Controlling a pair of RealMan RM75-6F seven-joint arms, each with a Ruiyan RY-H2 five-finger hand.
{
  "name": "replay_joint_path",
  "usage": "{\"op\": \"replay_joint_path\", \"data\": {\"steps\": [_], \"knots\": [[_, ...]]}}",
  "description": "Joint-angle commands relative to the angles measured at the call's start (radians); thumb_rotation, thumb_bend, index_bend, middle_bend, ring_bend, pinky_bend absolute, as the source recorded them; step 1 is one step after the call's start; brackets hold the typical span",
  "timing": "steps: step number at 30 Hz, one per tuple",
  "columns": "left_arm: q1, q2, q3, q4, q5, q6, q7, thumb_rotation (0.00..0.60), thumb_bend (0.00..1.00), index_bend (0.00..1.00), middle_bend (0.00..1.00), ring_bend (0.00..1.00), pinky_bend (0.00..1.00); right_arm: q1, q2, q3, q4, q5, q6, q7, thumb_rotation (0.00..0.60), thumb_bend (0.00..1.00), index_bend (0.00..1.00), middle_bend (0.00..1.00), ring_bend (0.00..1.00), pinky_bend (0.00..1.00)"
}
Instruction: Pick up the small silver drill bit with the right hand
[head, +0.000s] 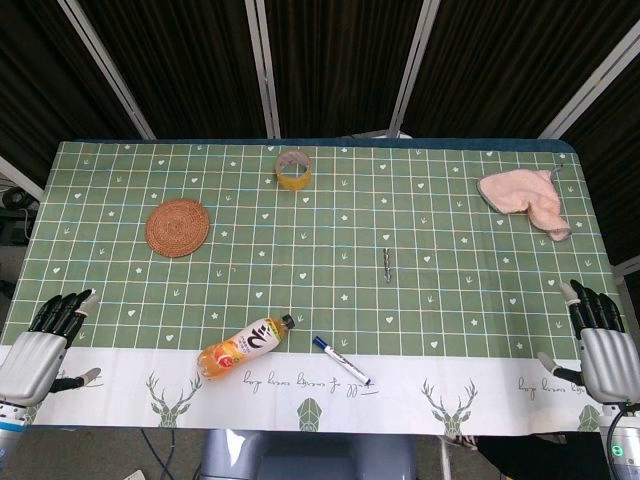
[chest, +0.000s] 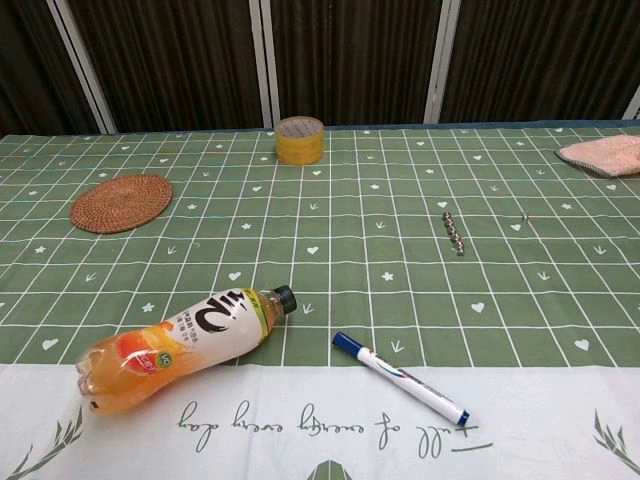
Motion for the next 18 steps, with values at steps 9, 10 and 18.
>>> {"op": "replay_joint_path", "data": {"steps": [9,10,18], "knots": [[0.000,0.002,0.002,-0.002,0.007,0.004,0.003,0.600,0.08,0.00,0.00,0.00,0.00,0.002,-0.001,0.000,-0.003,0.000,-0.002,0.002,0.600,0.10,0.00,0.00,0.00,0.00],[0.000,0.001,0.002,-0.002,0.007,0.004,0.003,0.600,0.08,0.00,0.00,0.00,0.00,0.002,-0.001,0.001,-0.003,0.000,-0.002,0.002,0.600,0.10,0.00,0.00,0.00,0.00],[-0.002,0.001,-0.001,0.000,0.002,0.001,-0.004,0.600,0.08,0.00,0.00,0.00,0.00,0.022,-0.009,0.018,-0.021,-0.005,-0.009,-0.003,0.600,0.10,0.00,0.00,0.00,0.00]]}}
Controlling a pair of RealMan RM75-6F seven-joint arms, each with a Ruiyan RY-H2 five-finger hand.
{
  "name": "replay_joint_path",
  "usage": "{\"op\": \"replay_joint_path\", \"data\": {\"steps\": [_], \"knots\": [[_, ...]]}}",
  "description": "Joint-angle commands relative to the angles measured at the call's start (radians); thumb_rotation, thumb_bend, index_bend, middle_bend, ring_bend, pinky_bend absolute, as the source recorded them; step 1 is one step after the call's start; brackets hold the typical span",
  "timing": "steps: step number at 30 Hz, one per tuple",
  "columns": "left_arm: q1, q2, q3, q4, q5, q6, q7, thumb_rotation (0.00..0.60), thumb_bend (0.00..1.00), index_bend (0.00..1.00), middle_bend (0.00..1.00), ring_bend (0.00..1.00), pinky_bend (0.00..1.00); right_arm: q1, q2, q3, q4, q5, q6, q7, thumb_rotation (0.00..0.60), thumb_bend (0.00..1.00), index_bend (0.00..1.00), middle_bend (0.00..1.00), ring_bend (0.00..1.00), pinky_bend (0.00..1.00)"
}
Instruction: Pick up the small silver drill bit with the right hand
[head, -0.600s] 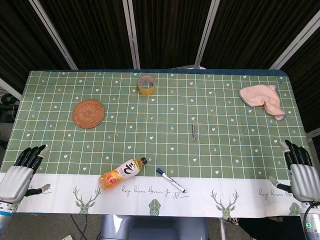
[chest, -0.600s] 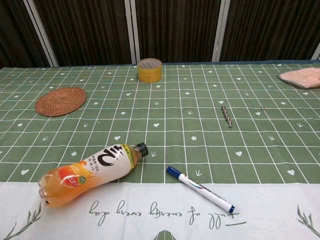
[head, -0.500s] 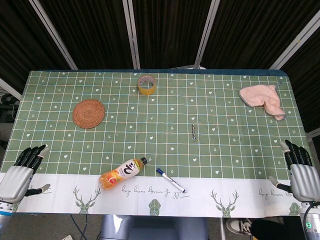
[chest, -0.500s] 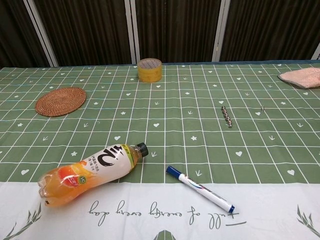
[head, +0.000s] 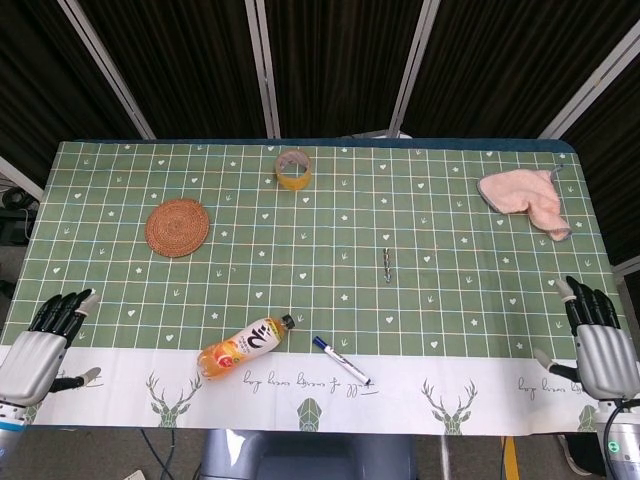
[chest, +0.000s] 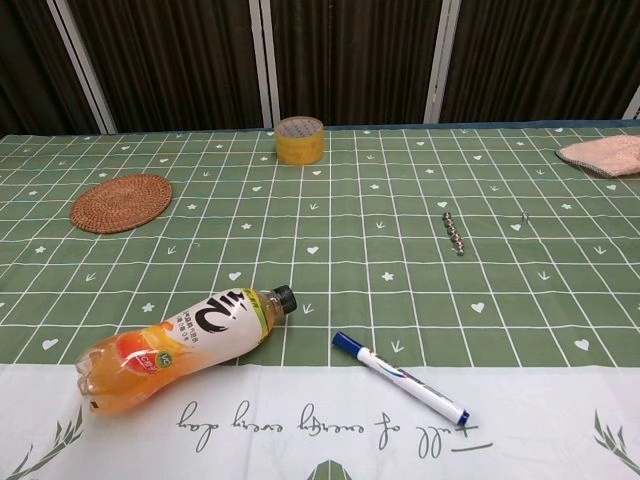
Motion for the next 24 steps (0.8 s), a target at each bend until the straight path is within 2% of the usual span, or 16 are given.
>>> {"op": "replay_joint_path", "data": {"steps": [1,5,7,12,18,24], "knots": [[0.000,0.000,0.001,0.000,0.001,-0.001,0.000,0.600,0.08,0.00,0.00,0.00,0.00,0.015,-0.007,0.011,-0.011,0.001,-0.011,-0.006,0.600,0.10,0.00,0.00,0.00,0.00],[-0.001,-0.001,0.001,-0.002,0.001,-0.003,0.001,0.600,0.08,0.00,0.00,0.00,0.00,0.081,-0.033,0.054,-0.029,0.004,-0.057,-0.050,0.600,0.09,0.00,0.00,0.00,0.00],[-0.003,-0.002,0.001,-0.004,-0.002,-0.007,0.004,0.600,0.08,0.00,0.00,0.00,0.00,0.136,-0.063,0.092,-0.032,0.042,-0.107,-0.098,0.600,0.08,0.00,0.00,0.00,0.00],[-0.004,0.002,0.001,-0.009,-0.011,-0.016,0.001,0.600,0.08,0.00,0.00,0.00,0.00,0.213,-0.126,0.141,-0.058,0.126,-0.172,-0.186,0.600,0.09,0.00,0.00,0.00,0.00],[-0.007,0.006,0.001,-0.013,-0.016,-0.025,-0.010,0.600,0.08,0.00,0.00,0.00,0.00,0.290,-0.221,0.180,-0.080,0.233,-0.219,-0.283,0.600,0.09,0.00,0.00,0.00,0.00],[-0.009,0.011,-0.001,-0.013,-0.022,-0.028,-0.025,0.600,0.08,0.00,0.00,0.00,0.00,0.376,-0.356,0.216,-0.020,0.346,-0.244,-0.375,0.600,0.09,0.00,0.00,0.00,0.00]]}}
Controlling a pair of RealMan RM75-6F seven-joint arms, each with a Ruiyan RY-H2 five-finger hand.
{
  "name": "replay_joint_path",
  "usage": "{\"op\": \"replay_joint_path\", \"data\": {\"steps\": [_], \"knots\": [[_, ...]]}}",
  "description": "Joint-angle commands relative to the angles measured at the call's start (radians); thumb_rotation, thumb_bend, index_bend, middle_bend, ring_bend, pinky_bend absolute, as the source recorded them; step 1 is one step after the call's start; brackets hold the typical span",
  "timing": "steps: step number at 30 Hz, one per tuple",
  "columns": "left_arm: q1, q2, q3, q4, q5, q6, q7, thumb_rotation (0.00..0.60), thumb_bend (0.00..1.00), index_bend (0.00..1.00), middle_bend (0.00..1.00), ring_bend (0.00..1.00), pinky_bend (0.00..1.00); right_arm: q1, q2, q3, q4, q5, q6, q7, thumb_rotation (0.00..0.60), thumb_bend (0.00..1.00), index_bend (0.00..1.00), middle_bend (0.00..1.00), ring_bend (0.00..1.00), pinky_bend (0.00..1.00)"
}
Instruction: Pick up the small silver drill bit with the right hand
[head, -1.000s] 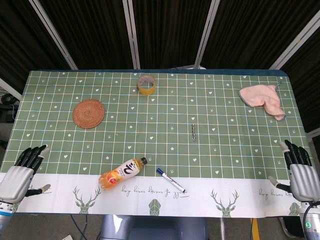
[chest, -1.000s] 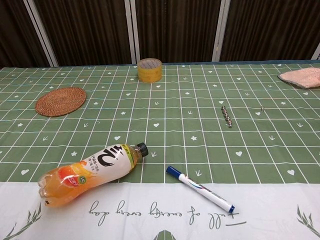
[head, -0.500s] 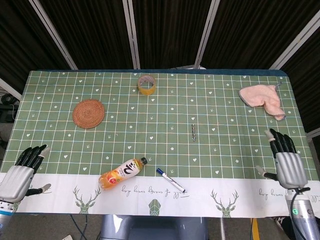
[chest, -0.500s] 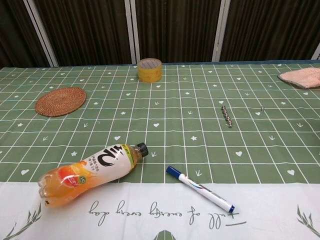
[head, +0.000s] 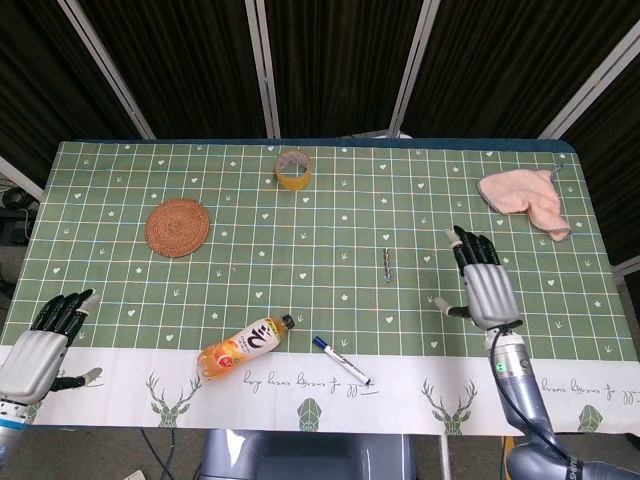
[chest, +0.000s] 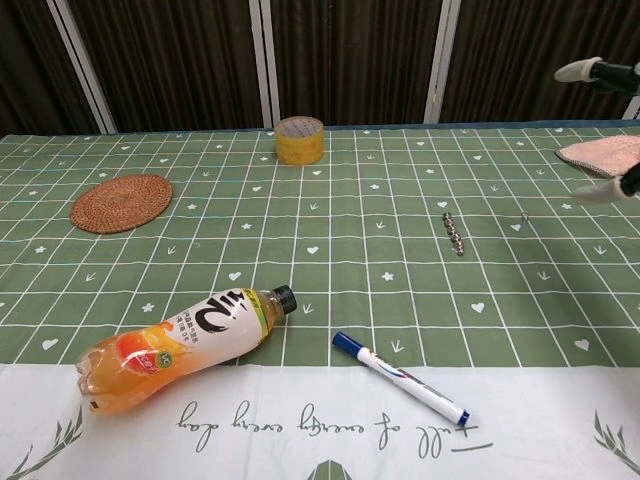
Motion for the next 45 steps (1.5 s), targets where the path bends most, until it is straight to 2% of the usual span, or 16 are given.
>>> {"op": "replay_joint_path", "data": {"steps": [1,7,13,30,45], "knots": [[0.000,0.001,-0.001,0.001,-0.004,-0.001,-0.004,0.600,0.08,0.00,0.00,0.00,0.00,0.053,-0.087,0.032,0.048,0.076,-0.019,-0.051,0.600,0.09,0.00,0.00,0.00,0.00],[-0.003,0.003,-0.004,0.002,-0.013,-0.010,-0.007,0.600,0.08,0.00,0.00,0.00,0.00,0.130,-0.217,0.077,0.154,0.209,-0.043,-0.088,0.600,0.08,0.00,0.00,0.00,0.00],[-0.006,0.002,-0.007,0.004,-0.022,-0.017,-0.011,0.600,0.08,0.00,0.00,0.00,0.00,0.190,-0.320,0.103,0.276,0.278,-0.061,-0.090,0.600,0.09,0.00,0.00,0.00,0.00],[-0.014,0.007,-0.012,0.006,-0.054,-0.049,-0.038,0.600,0.08,0.00,0.00,0.00,0.00,0.272,-0.489,0.096,0.555,0.309,-0.124,-0.040,0.600,0.10,0.00,0.00,0.00,0.00],[-0.016,0.006,-0.014,0.004,-0.063,-0.057,-0.039,0.600,0.08,0.00,0.00,0.00,0.00,0.298,-0.562,0.108,0.730,0.319,-0.177,0.014,0.600,0.10,0.00,0.00,0.00,0.00]]}}
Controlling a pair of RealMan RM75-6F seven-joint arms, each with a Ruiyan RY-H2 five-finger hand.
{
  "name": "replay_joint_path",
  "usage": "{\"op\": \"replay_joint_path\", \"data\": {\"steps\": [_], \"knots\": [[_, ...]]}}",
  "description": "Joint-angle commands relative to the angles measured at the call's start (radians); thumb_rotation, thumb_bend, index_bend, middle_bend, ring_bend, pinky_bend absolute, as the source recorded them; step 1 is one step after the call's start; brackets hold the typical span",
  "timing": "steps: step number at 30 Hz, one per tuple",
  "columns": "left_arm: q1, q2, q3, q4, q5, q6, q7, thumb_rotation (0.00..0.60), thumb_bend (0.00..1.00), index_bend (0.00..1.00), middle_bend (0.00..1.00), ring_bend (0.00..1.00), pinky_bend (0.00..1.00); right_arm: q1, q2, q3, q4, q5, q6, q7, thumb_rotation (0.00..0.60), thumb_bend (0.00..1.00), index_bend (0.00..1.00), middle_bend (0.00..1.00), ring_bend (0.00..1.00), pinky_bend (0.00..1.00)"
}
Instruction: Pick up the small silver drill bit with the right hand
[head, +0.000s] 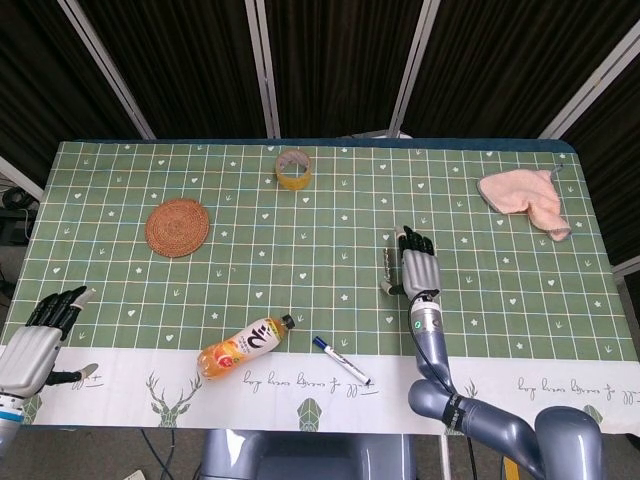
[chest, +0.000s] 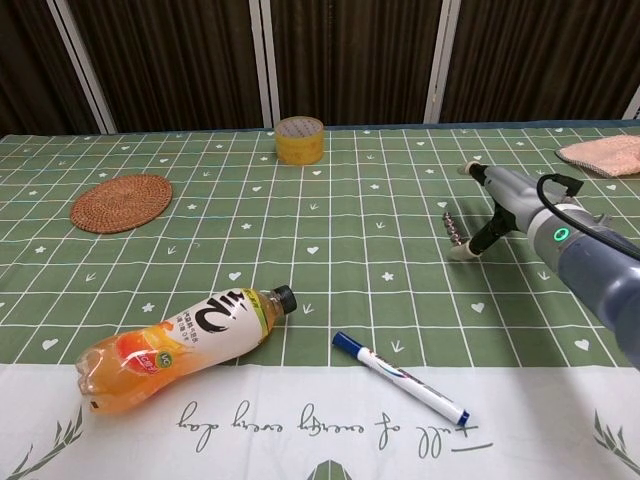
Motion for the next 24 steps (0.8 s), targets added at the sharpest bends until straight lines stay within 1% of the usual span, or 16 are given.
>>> {"op": "replay_joint_path", "data": {"steps": [1,12,24], "knots": [[0.000,0.000,0.000,-0.001,-0.001,-0.001,-0.001,0.600,0.08,0.00,0.00,0.00,0.00,0.008,-0.014,0.007,0.032,0.001,-0.011,0.010,0.600,0.10,0.00,0.00,0.00,0.00],[-0.001,0.001,0.001,-0.003,-0.004,-0.007,-0.002,0.600,0.08,0.00,0.00,0.00,0.00,0.017,-0.033,0.020,0.112,0.002,-0.032,0.022,0.600,0.10,0.00,0.00,0.00,0.00],[-0.003,0.002,0.001,-0.008,-0.008,-0.013,-0.007,0.600,0.08,0.00,0.00,0.00,0.00,0.022,-0.039,0.036,0.158,-0.005,-0.032,0.028,0.600,0.10,0.00,0.00,0.00,0.00]]}}
